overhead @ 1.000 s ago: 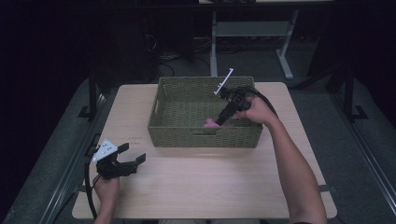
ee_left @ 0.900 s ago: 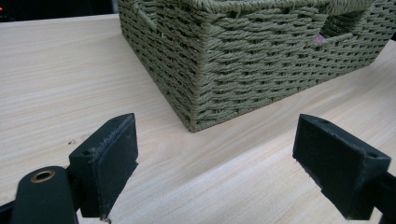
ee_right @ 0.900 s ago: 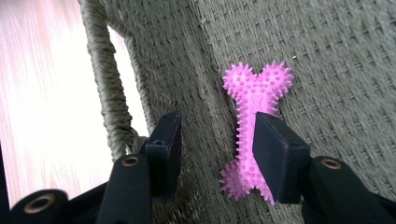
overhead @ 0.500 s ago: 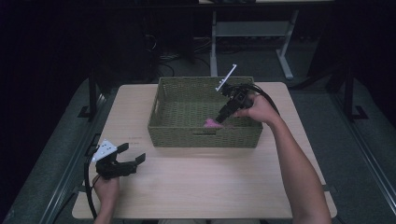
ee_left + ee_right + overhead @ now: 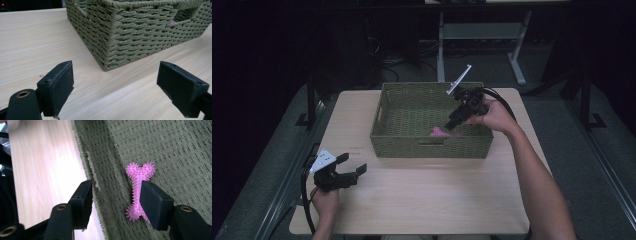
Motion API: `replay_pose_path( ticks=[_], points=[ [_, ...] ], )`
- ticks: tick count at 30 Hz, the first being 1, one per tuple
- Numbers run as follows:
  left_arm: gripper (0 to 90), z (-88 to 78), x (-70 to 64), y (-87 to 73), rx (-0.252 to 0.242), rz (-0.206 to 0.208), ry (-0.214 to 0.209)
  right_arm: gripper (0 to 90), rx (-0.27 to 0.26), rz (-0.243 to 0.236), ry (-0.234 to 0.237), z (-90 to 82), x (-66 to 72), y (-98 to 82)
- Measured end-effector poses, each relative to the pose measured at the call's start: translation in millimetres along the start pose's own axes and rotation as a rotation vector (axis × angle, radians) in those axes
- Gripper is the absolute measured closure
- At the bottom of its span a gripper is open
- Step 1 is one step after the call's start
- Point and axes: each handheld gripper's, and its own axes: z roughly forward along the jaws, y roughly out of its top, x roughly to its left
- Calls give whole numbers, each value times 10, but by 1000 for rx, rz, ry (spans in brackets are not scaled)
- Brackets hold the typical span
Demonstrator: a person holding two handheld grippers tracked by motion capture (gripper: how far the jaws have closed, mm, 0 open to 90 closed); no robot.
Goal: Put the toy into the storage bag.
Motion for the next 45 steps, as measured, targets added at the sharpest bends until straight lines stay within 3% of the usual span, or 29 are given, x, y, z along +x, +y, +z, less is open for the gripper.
replay_pose_path(
  ticks=[33, 45],
  points=[
    [136, 11, -15, -1, 2, 9, -2, 399, -59, -23, -27, -294, 306, -337],
    [136, 11, -24, 0, 5, 12, -4, 390, -82, -5, -28, -291, 415, -609]
  ],
)
